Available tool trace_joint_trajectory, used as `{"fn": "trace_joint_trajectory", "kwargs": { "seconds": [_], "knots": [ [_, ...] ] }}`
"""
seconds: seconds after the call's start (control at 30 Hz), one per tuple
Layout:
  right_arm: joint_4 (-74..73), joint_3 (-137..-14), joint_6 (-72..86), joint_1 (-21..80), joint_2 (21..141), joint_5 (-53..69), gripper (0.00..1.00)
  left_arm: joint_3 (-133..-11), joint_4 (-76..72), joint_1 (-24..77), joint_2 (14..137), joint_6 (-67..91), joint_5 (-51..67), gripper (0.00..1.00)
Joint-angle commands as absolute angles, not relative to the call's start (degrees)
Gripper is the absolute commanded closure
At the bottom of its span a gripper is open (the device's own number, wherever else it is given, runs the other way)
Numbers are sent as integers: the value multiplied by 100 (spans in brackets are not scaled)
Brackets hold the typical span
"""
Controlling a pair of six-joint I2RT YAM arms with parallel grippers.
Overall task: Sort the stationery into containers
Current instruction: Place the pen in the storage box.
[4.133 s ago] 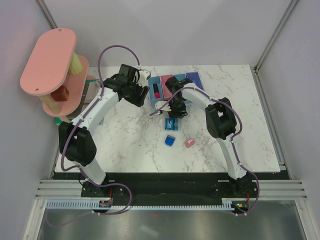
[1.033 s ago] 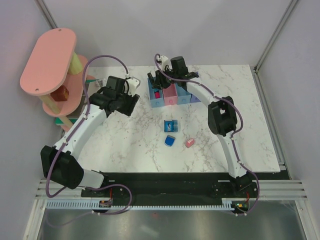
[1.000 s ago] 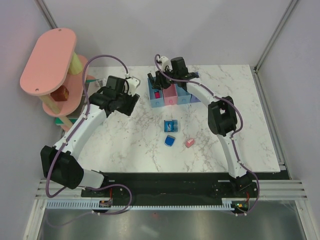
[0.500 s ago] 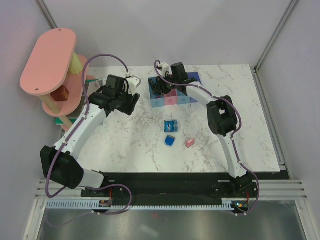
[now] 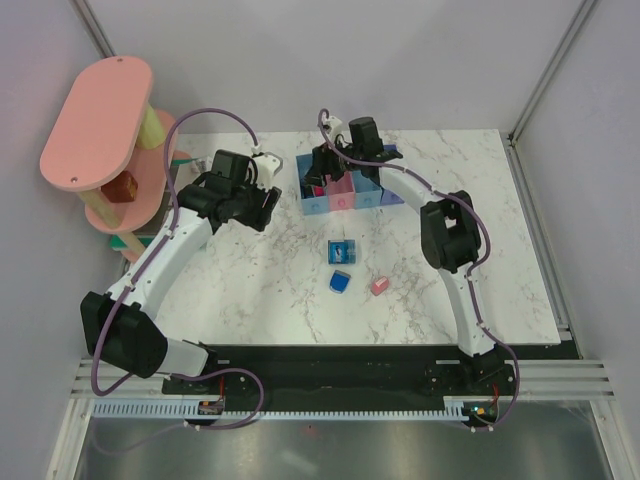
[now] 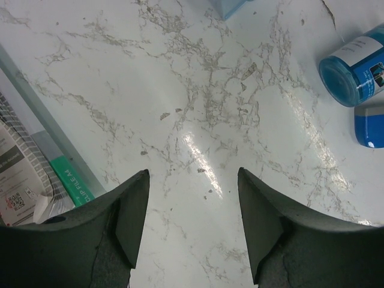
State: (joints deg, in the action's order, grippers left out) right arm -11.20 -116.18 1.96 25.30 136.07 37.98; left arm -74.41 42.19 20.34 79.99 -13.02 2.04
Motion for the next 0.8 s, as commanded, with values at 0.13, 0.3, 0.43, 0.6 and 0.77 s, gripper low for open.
{"fn": "trace_joint_trajectory", "kwargs": {
  "seconds": [0.13,0.3,0.43,0.6,0.77],
  "knots": [
    [1240,-11945,2633,2154,14229,6115,25,-7716,4315,2021,8007,-1617,185,32],
    [3400,-11532,4552,2039,14642,6785,25,-7866,4447,2021,8103,-1635,158,32],
    [3174,-11540,4404,2021,14792,6794,27,-7910,4491,2021,8121,-1679,106,32],
    [2543,-11706,3817,1995,14845,6566,28,-7954,4509,2021,8139,-1653,105,32],
    [812,-12066,2430,2004,14792,6039,29,-7980,4509,2021,8147,-1635,141,32]
  ]
}}
